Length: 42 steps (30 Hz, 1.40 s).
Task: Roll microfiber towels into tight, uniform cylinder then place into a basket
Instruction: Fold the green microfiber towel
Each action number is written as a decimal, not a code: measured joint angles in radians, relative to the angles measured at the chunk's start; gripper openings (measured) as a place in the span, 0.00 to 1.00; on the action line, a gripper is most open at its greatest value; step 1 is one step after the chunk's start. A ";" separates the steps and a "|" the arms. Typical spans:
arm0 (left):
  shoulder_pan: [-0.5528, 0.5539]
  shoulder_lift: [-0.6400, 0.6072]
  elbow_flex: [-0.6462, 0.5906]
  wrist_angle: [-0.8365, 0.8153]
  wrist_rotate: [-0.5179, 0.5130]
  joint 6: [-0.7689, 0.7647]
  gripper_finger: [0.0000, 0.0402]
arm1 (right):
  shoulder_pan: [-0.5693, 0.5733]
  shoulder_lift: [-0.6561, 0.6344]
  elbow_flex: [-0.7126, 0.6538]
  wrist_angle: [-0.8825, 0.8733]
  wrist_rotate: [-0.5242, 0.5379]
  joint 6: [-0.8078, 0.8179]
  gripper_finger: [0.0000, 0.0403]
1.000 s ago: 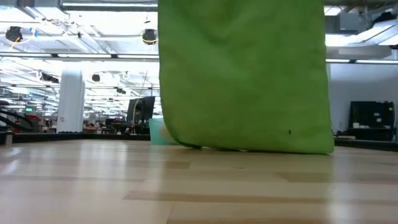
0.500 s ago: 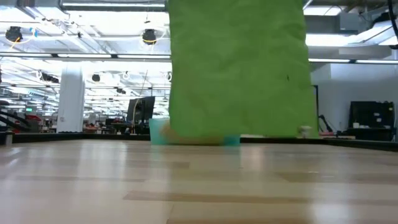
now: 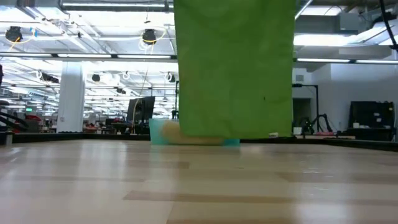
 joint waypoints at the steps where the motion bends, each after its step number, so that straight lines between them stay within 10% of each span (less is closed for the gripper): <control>1: -0.007 0.000 0.000 -0.035 0.040 -0.044 0.00 | 0.012 0.003 0.000 -0.001 -0.038 0.005 0.01; 10: -0.194 0.014 -0.001 -0.447 0.374 -0.560 0.00 | 0.239 0.139 0.000 0.031 -0.313 0.244 0.01; 24: -0.555 0.118 -0.152 -0.348 0.382 -0.935 0.00 | 0.484 0.507 -0.001 0.055 -0.423 0.576 0.01; 42: -0.537 0.357 -0.180 -0.510 0.359 -1.146 0.00 | 0.342 0.676 0.000 0.022 -0.422 0.516 0.01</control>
